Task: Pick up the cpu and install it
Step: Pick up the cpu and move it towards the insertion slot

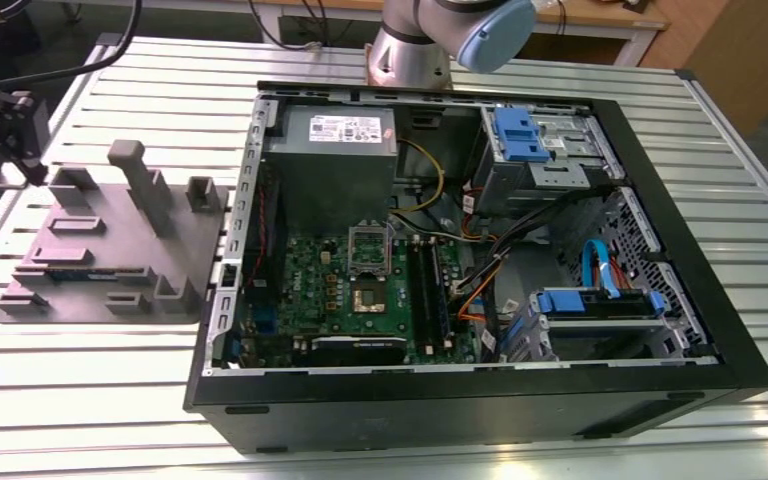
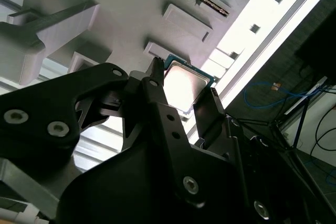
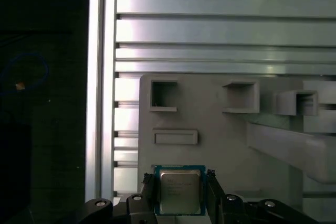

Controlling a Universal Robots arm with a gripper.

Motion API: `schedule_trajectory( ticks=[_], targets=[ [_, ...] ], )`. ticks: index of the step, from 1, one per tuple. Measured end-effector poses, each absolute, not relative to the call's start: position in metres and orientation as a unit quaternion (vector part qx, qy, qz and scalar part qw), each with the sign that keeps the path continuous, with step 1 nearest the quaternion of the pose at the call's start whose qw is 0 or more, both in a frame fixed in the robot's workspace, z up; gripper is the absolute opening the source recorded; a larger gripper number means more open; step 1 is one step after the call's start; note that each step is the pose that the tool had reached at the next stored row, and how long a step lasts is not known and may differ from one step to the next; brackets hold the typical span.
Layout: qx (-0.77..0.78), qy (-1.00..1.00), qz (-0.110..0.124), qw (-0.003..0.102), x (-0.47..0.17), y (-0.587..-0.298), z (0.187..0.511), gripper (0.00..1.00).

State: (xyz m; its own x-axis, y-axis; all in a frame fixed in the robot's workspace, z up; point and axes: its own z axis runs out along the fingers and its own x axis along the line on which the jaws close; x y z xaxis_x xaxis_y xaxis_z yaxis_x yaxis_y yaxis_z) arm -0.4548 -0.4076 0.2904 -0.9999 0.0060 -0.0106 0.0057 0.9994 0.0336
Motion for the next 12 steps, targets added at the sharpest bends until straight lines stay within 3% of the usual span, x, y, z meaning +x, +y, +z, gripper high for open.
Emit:
schedule_trajectory(
  ticks=[12],
  targets=[
    [0.003,1.000,0.017,0.005,-0.4548,-0.4076,0.2957,0.47]
  ],
)
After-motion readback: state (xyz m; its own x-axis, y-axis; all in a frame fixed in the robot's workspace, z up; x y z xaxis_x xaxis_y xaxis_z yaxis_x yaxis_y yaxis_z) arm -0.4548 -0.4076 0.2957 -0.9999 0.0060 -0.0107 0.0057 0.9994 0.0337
